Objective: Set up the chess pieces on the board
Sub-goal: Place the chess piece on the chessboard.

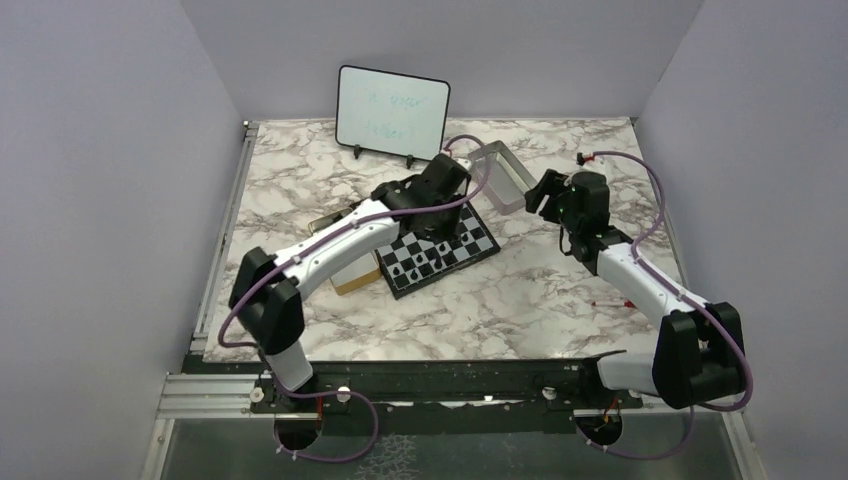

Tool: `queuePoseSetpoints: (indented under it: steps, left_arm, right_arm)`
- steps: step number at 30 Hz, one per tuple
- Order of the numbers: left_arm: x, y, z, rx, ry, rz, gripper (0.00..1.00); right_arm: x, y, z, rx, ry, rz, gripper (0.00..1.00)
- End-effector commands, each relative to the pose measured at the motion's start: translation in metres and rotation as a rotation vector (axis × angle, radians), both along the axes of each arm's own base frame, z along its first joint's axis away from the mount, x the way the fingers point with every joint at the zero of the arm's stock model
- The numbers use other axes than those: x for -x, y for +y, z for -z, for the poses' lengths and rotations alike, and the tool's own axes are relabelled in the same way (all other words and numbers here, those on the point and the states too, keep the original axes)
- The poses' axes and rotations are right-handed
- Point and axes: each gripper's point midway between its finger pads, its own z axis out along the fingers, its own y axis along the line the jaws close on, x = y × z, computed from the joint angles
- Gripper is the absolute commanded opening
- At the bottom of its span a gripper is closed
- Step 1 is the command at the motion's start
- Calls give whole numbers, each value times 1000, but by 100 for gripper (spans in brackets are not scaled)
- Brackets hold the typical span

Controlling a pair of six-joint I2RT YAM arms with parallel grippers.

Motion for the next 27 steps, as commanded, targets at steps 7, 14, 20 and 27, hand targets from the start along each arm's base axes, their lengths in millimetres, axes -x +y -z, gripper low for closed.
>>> queuePoseSetpoints:
  steps: [7, 14, 20, 27]
  left_arm:
    - [-31, -40, 38, -146, -7, 38, 7]
    - [-33, -38, 69, -235, 35, 43, 7]
    - [-34, -39, 80, -269, 48, 48, 8]
    - [-36, -42, 88, -287, 52, 59, 9]
  right_arm:
    - [15, 0, 4, -90, -1, -24, 71]
    - [20, -8, 13, -94, 6, -5, 71]
    - [21, -11, 11, -99, -6, 4, 70]
    - [22, -12, 9, -105, -21, 7, 70]
